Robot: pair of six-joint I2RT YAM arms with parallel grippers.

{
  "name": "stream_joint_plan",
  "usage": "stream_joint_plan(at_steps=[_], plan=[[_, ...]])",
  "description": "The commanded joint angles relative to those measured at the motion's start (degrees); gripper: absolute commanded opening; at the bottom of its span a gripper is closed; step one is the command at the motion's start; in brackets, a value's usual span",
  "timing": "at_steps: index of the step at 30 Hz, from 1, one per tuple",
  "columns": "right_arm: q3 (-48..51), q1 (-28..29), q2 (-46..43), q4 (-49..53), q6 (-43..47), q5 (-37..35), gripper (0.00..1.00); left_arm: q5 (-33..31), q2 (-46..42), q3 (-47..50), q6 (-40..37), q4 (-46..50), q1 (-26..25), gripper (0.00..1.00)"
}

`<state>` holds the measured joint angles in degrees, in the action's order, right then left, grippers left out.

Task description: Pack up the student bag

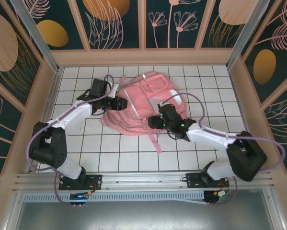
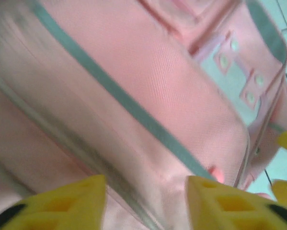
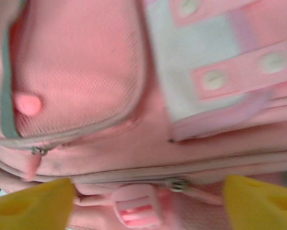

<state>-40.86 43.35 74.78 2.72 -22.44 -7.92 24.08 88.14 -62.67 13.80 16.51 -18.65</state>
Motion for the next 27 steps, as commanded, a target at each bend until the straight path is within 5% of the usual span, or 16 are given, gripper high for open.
stream_joint_plan(at_steps=[1,5,9,13,17,27], plan=[[0.7,-1.9,-11.1,-1.0,3.9,-5.0,0.99,-10.5,-9.9,-1.9,0.6,-4.3,0.3,0.99],[3.0,-5.2,-22.6,-3.8,9.6,-19.6,0.99,-29.8,-22.5,9.2,-2.8,-18.4,0.3,0.99],[10.6,-13.2,-33.6,-12.7,16.2,-18.9,0.99,-46.7,-32.9,30.1,-8.6,-41.8,0.8,0.99],[20.2,-22.3,-41.8,-20.6,23.8,-12.3,0.99,-44.5,-32.5,36.8,-14.3,-45.0,1.4,0.99],[30.2,-26.3,-45.9,-28.3,26.8,-9.2,0.99,-49.5,-28.0,42.2,-14.4,-51.9,2.4,0.99],[42.5,-36.3,-30.1,-52.1,23.0,1.4,0.99,-39.0,-15.1,49.6,-14.3,-71.9,7.9,0.99]])
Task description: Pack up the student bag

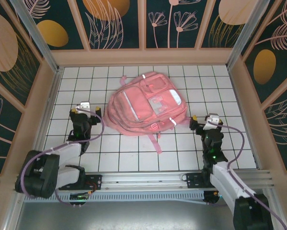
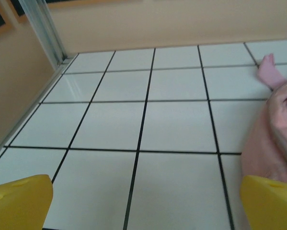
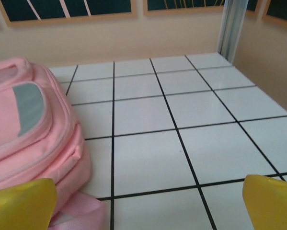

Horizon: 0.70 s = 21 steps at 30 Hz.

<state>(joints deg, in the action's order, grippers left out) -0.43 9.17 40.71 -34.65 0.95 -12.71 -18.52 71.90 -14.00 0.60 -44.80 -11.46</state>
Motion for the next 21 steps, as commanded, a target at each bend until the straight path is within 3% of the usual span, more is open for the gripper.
stream_joint_plan(at_steps=[1,7,13,15,18,21], plan=[[2.0,-2.7,6.6,-17.5,-0.5,7.2,0.99,4.2,1.4,2.1,-1.3,-14.1,0.8,0.99],[0.5,-7.4,23.9,-36.6,-0.3,11.5,0.99,7.2,9.0,1.3,-5.1,-24.3,2.9,0.99],[-0.8,-11.1,42.9,-56.8,-0.9,16.7,0.99,14.0,15.7,2.0,0.9,-32.6,9.7,0.99],[0.0,-12.5,50.7,-66.1,-1.4,18.8,0.99,15.3,14.9,1.0,1.7,-28.3,10.7,0.99],[-5.1,-13.6,49.0,-54.9,-0.8,25.5,0.99,15.5,15.4,1.1,1.8,-29.4,10.8,0.99],[-7.9,-13.6,49.0,-49.6,-0.9,24.8,0.99,15.5,15.7,0.8,2.2,-29.3,11.1,0.99]])
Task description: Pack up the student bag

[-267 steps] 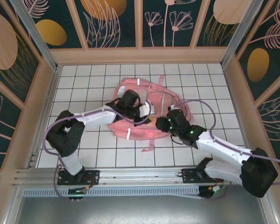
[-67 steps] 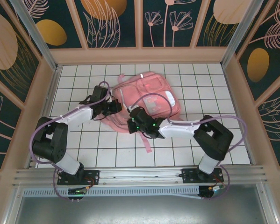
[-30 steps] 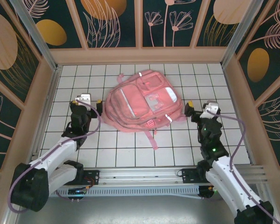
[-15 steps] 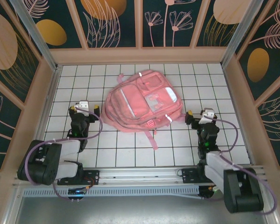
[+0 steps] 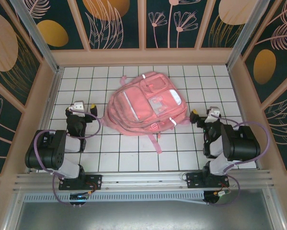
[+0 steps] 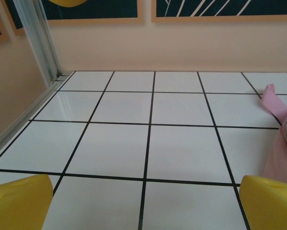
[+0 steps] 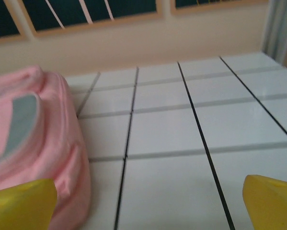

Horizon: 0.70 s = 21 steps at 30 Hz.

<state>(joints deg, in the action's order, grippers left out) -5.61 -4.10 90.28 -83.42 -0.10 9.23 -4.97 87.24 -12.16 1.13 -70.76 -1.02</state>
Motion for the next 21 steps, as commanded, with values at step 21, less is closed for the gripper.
stream_joint_plan(at_steps=[21], plan=[[-7.2,1.9,-0.8,8.1,-0.8,-7.7,0.99,-0.7,-0.2,-1.5,2.8,-1.8,0.8,0.99]])
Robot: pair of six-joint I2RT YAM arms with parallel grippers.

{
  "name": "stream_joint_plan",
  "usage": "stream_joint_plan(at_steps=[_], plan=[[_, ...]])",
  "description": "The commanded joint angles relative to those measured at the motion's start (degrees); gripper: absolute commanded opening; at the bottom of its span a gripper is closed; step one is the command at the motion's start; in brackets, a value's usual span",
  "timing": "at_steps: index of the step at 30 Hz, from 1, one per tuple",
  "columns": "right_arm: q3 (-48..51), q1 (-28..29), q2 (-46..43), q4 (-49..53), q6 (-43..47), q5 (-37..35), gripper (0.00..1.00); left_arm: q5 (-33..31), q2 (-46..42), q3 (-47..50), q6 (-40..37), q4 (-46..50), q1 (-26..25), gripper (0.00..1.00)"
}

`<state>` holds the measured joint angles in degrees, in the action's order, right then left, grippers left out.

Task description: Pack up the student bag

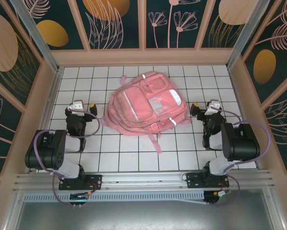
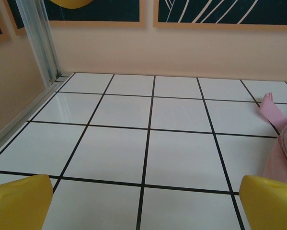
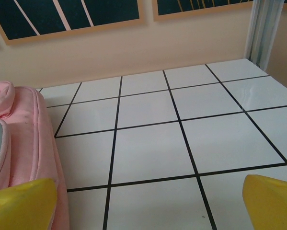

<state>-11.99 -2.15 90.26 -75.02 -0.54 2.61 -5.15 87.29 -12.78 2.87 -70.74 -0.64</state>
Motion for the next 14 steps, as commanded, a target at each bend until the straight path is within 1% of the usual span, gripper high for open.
stream_joint_plan(at_steps=[1,4,8,14], plan=[[-0.9,0.0,-0.7,-0.3,-0.3,-1.1,0.99,-0.4,-0.3,-0.9,1.0,-1.9,0.5,0.99],[-0.6,0.7,-0.7,-0.8,0.3,-2.1,0.99,-0.5,-0.2,-0.9,1.0,-1.9,0.4,0.99],[-1.1,0.1,-0.6,0.0,-0.2,-0.5,0.99,-0.5,-0.3,-0.9,1.0,-1.9,0.5,0.99],[-0.8,0.4,-0.7,-0.6,0.0,-1.3,0.99,-0.5,-0.3,-0.9,1.0,-1.9,0.5,0.99]])
